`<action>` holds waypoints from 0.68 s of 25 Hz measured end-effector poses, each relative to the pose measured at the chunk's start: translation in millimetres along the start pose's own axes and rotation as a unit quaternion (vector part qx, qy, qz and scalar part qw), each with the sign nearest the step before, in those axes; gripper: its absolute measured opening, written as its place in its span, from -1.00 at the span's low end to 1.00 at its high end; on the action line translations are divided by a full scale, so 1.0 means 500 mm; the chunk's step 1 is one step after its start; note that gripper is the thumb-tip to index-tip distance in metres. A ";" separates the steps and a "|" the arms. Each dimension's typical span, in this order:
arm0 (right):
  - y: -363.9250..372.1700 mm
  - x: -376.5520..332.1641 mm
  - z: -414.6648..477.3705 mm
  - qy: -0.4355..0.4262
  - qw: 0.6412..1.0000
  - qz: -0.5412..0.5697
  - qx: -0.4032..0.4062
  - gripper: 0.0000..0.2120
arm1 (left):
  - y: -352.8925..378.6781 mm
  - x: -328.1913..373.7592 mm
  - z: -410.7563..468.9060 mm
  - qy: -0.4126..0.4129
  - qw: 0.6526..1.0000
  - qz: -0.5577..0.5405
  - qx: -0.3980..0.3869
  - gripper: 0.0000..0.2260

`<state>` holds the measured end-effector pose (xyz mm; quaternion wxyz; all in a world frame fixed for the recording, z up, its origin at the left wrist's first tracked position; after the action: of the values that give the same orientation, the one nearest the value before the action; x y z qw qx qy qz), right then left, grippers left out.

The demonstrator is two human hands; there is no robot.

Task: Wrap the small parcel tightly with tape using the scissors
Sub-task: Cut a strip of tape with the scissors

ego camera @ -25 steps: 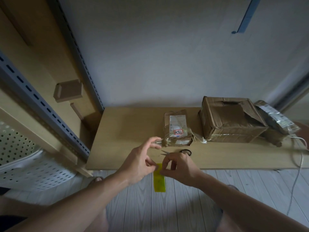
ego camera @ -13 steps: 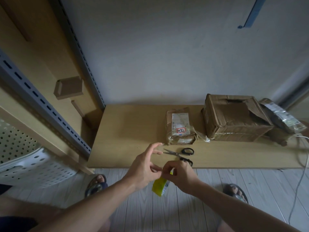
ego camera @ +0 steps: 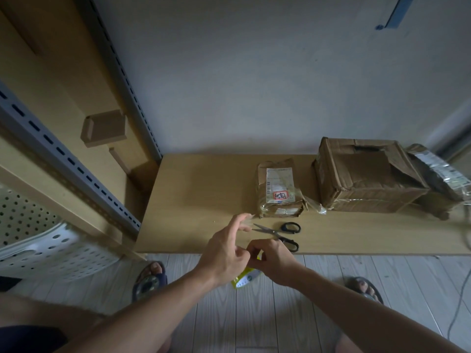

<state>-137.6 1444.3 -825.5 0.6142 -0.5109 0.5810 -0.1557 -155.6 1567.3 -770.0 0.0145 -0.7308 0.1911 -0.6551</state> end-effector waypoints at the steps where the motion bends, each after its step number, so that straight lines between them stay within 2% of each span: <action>1: 0.004 -0.001 -0.002 -0.008 1.000 -0.007 -0.013 -0.91 | -0.002 0.000 0.000 0.001 1.000 -0.001 0.002 -0.35; 9: 0.027 -0.008 -0.038 -0.068 0.989 -0.108 -0.069 -0.96 | -0.057 0.025 0.023 0.017 0.998 -0.023 0.061 -0.39; 14: 0.003 0.017 -0.024 -0.010 0.991 -0.130 0.021 -0.86 | -0.061 0.036 0.029 0.015 0.997 -0.039 0.070 -0.40; 17: -0.016 0.025 -0.006 0.005 0.987 -0.158 0.032 -0.88 | -0.059 0.040 0.032 0.018 0.997 -0.041 0.069 -0.39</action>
<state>-133.7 1429.7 -825.0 0.5950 -0.5752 0.4911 -0.2720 -130.9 1585.0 -745.0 0.0342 -0.7237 0.1153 -0.6796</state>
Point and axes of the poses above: each hand's wrist, its own z-axis towards the middle knuckle, its own y-axis out of the palm, x = y × z, the point moved 7 cm from there along z, towards the middle knuckle, and after that the axes turned 15 degrees about -z, right-handed, at the moved point
